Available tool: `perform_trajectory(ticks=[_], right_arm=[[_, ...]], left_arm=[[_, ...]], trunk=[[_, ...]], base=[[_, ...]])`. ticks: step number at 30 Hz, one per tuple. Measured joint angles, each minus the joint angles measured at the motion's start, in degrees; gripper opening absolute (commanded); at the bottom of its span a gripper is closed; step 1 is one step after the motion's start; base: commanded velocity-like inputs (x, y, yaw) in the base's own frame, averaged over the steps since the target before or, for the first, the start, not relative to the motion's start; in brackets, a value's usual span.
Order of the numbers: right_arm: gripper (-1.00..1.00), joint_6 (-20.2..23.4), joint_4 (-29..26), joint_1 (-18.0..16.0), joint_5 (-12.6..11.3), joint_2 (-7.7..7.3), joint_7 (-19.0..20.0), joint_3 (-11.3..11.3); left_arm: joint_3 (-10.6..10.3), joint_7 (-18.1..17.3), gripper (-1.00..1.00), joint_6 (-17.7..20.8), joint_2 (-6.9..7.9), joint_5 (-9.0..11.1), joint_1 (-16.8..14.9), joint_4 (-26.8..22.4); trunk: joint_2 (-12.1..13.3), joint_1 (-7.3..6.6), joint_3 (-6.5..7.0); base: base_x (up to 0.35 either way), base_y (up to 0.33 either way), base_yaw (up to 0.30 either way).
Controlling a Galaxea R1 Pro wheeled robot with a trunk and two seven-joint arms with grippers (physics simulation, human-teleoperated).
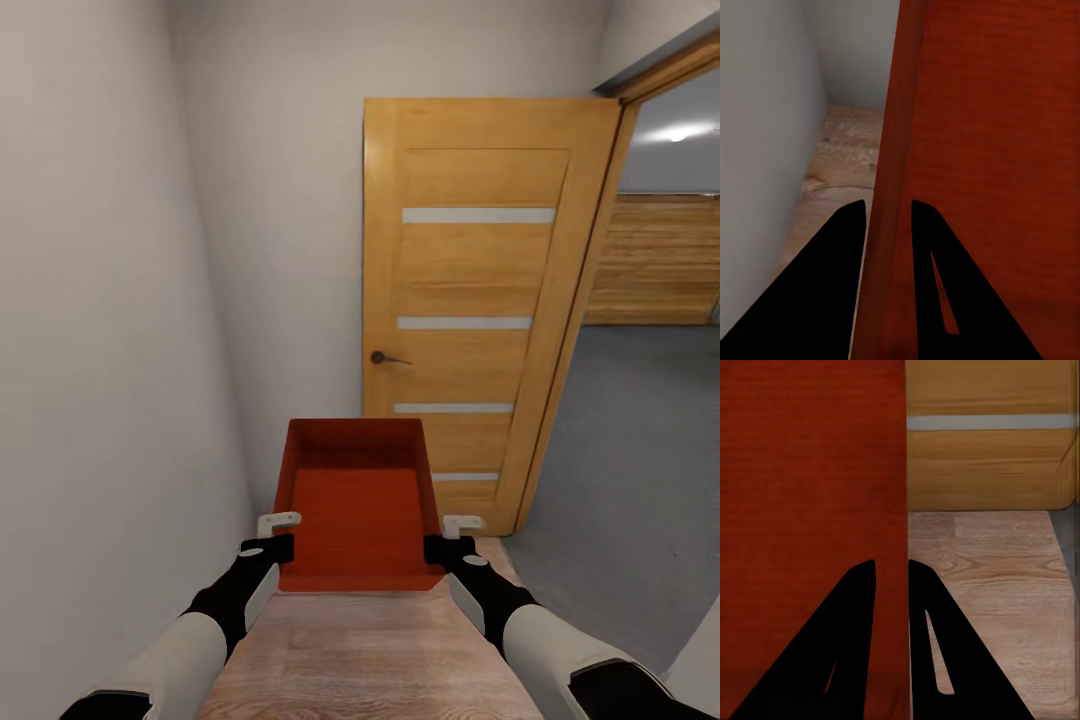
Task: Move the two storage containers from the living room to the garage. In the garage, place one container on the floor and stack the other container on top of it (either order is fine).
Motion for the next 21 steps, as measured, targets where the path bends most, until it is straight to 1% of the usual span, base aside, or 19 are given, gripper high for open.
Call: perform_trajectory(ticks=[21], right_arm=[[-1.00,0.05,-0.01,0.00,-0.03,-0.04,0.01,0.07]], left_arm=[[0.04,0.04,-1.00,-0.07,-0.05,0.00,-0.01,0.10]], trunk=[[0.00,0.00,0.38]], base=[[0.000,0.000,-0.271]])
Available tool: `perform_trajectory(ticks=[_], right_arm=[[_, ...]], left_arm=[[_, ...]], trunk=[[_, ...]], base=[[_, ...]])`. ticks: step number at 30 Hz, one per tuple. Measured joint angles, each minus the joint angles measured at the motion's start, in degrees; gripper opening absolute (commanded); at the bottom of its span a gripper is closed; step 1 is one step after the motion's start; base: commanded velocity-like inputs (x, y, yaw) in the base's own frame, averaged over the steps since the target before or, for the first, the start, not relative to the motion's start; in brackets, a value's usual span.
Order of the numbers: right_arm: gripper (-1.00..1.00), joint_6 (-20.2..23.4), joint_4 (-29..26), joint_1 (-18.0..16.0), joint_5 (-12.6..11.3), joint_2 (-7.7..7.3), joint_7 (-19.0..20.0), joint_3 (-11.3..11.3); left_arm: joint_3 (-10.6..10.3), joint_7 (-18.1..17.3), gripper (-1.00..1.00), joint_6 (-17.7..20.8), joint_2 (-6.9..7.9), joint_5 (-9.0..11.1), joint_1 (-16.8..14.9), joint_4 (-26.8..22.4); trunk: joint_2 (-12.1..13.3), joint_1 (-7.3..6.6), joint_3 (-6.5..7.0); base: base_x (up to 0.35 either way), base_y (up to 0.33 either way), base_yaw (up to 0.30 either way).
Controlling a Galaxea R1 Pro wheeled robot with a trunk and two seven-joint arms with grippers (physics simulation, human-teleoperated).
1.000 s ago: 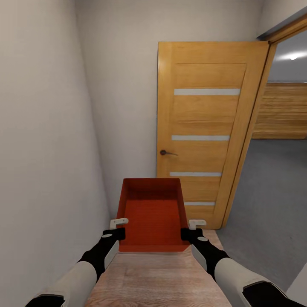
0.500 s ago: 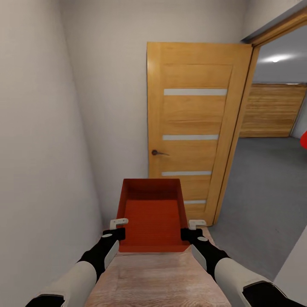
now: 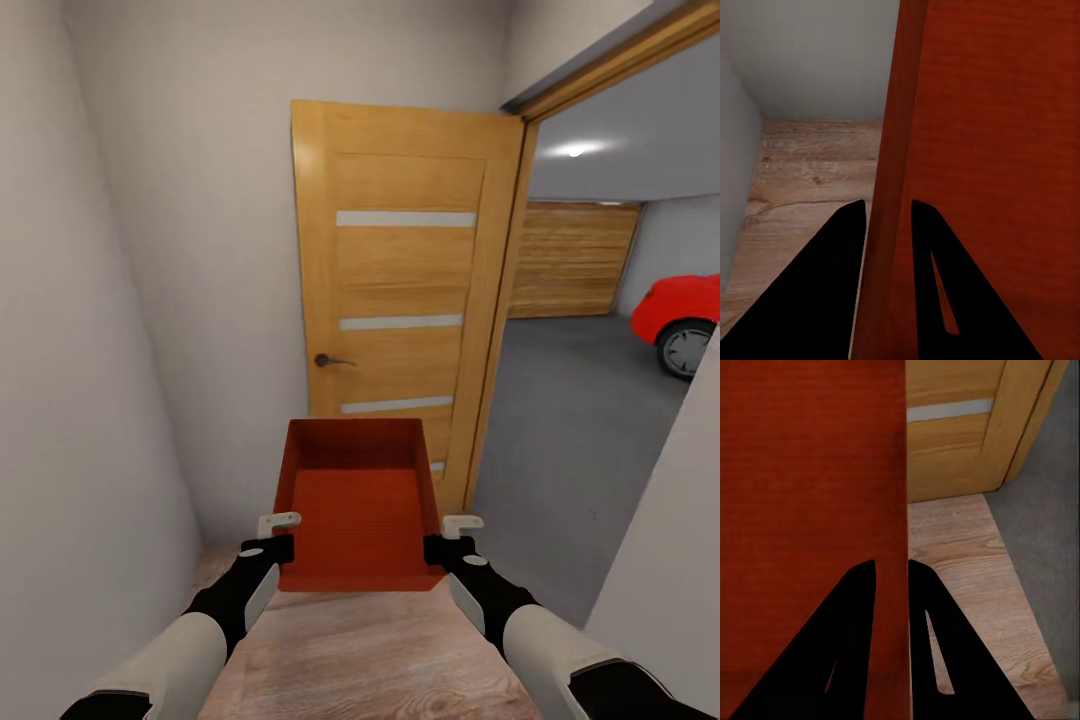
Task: Move the two storage containers from the living room to the garage. In the garage, place one container on the floor and stack the other container on top of it (either order is fine).
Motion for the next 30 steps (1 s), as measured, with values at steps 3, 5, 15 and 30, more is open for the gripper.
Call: perform_trajectory(ticks=[3,5,15,30], right_arm=[[-1.00,0.00,0.00,0.00,0.00,0.00,0.00,0.00],[-1.00,0.00,0.00,0.00,0.00,0.00,0.00,0.00],[-1.00,0.00,0.01,0.00,-0.05,-0.19,0.20,0.14],[-1.00,0.03,0.01,0.00,0.03,-0.01,0.05,-0.08]], left_arm=[[0.00,0.00,-1.00,0.01,0.00,0.00,0.00,0.00],[0.00,0.00,-1.00,0.01,0.00,0.00,0.00,0.00],[0.12,0.19,-1.00,-0.33,-0.19,0.00,0.00,0.27],[-0.06,0.05,-1.00,0.17,-0.01,0.01,0.01,-0.12]], trunk=[[0.00,0.00,0.06],[0.00,0.00,0.10],[-0.01,-0.01,0.14],[-0.01,-0.02,0.17]], base=[[0.000,0.000,-0.262],[0.000,0.000,-0.261],[0.038,0.010,-0.071],[0.265,0.132,-0.065]])
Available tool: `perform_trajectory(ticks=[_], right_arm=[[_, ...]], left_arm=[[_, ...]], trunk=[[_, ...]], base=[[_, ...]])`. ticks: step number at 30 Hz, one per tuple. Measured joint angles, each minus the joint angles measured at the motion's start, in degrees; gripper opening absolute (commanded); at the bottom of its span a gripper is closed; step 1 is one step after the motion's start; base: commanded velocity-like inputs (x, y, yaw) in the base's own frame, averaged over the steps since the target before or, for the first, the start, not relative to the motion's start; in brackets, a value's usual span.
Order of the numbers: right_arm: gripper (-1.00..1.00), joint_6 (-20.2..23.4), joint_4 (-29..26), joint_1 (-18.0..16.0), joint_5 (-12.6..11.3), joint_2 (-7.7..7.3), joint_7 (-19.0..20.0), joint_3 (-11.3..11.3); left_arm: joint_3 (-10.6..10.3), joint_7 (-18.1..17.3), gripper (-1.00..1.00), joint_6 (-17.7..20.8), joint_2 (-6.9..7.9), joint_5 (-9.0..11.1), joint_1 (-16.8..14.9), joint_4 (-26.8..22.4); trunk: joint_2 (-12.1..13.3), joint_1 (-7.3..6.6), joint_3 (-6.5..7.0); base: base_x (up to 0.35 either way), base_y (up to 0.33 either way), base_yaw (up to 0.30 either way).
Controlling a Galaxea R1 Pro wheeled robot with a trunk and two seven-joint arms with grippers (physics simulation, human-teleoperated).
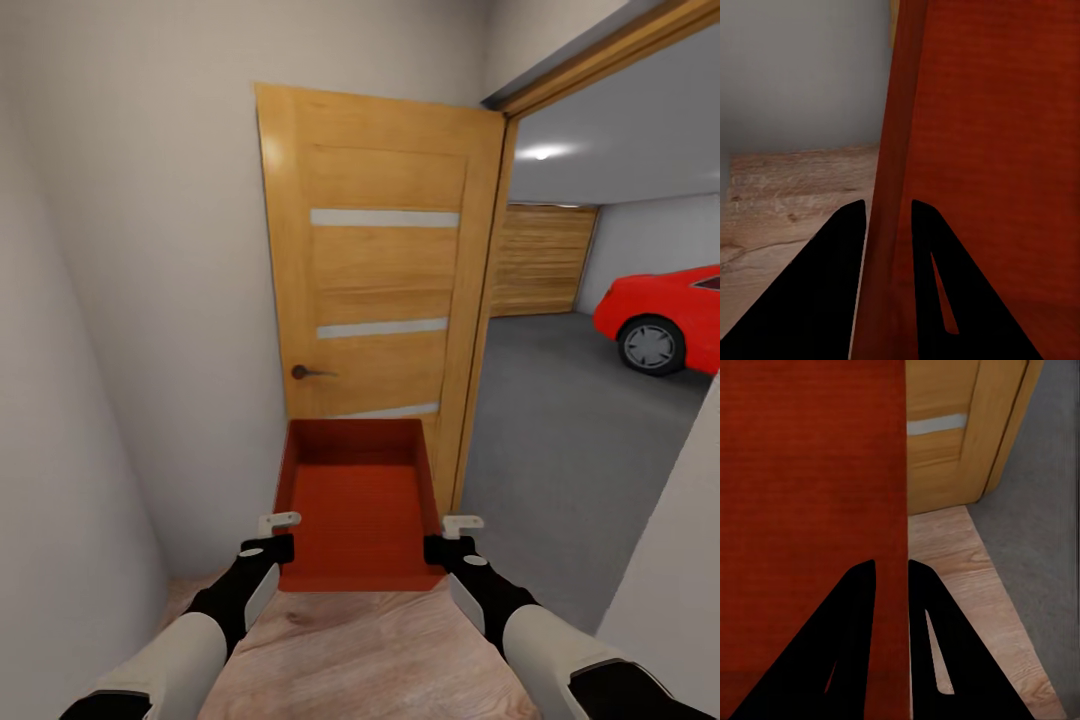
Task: Move the two storage containers from the living room to the garage. In the garage, place one container on the floor and stack the other container on top of it (either order is fine).
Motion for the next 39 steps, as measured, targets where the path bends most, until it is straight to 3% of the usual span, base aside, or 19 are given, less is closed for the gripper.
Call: perform_trajectory(ticks=[32,39], right_arm=[[-1.00,-0.01,-0.01,0.00,-0.06,-0.08,0.05,0.15],[-1.00,-0.02,0.00,0.00,-0.09,-0.20,0.18,0.22]], left_arm=[[0.17,0.01,-1.00,-0.32,-0.09,-0.05,-0.02,0.27],[0.21,0.14,-1.00,-0.48,-0.20,-0.06,-0.01,0.37]], trunk=[[0.01,0.02,0.54],[0.01,0.02,0.54]], base=[[0.008,0.002,-0.228],[0.000,0.000,-0.070]])
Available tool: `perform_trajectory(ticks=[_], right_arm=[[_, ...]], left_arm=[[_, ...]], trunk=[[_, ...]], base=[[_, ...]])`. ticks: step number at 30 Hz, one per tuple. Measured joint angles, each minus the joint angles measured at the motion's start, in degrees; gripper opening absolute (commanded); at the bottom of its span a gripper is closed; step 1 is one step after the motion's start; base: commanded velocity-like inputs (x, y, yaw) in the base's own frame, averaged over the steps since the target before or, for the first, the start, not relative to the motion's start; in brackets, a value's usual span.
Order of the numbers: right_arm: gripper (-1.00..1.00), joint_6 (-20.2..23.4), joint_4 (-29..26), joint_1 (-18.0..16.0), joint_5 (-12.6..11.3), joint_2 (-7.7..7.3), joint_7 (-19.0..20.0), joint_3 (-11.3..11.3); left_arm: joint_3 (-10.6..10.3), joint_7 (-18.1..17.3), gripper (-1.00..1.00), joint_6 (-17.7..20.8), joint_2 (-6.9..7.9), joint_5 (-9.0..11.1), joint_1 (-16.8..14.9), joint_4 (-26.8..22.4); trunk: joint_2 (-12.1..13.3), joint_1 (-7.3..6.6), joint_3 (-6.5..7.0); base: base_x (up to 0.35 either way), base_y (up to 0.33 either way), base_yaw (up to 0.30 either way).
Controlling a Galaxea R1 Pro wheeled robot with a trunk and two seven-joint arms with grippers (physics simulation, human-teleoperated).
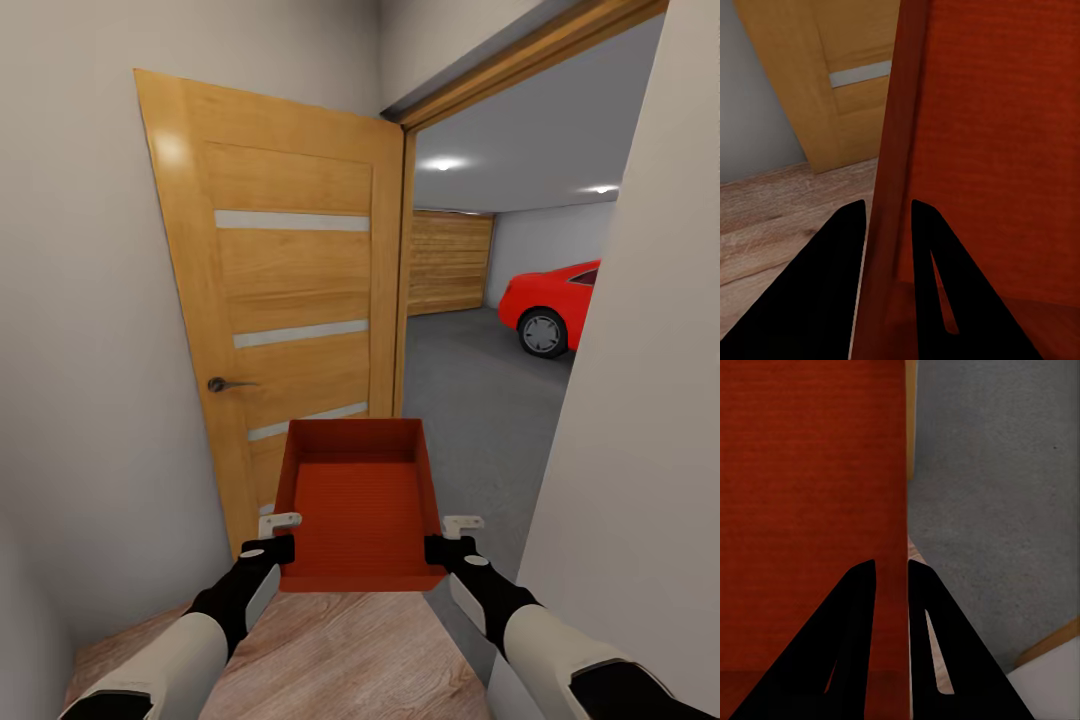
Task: Move the two storage containers from the living room to the garage. In the garage, place one container on the floor and stack the other container on top of it (either order is fine).
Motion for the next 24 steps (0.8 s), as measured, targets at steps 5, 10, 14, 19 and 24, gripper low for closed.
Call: perform_trajectory(ticks=[5,10,14,19,24], right_arm=[[-1.00,-0.01,0.01,0.00,0.04,0.13,-0.13,-0.10],[-1.00,-0.02,0.01,0.00,0.05,0.15,-0.13,-0.14],[-1.00,-0.04,0.01,0.00,0.04,0.16,-0.13,-0.16],[-1.00,0.00,-0.01,0.00,0.00,-0.13,0.23,-0.06],[-1.00,0.00,-0.01,0.01,-0.01,-0.06,0.12,-0.04]], left_arm=[[-0.05,-0.11,-1.00,0.19,0.12,0.00,0.01,-0.17],[-0.05,-0.12,-1.00,0.24,0.14,-0.03,0.01,-0.23],[-0.06,-0.12,-1.00,0.27,0.14,-0.04,0.01,-0.26],[-0.03,0.15,-1.00,0.00,-0.10,-0.02,0.00,-0.02],[-0.02,0.10,-1.00,0.04,-0.06,-0.02,0.00,-0.03]], trunk=[[0.00,0.00,0.00],[0.00,0.00,0.00],[0.00,0.00,0.00],[-0.01,-0.02,0.00],[-0.01,-0.02,0.00]], base=[[0.000,0.000,-0.007],[0.000,0.000,-0.001],[0.000,0.000,0.000],[0.080,0.065,0.000],[0.212,0.174,0.000]])
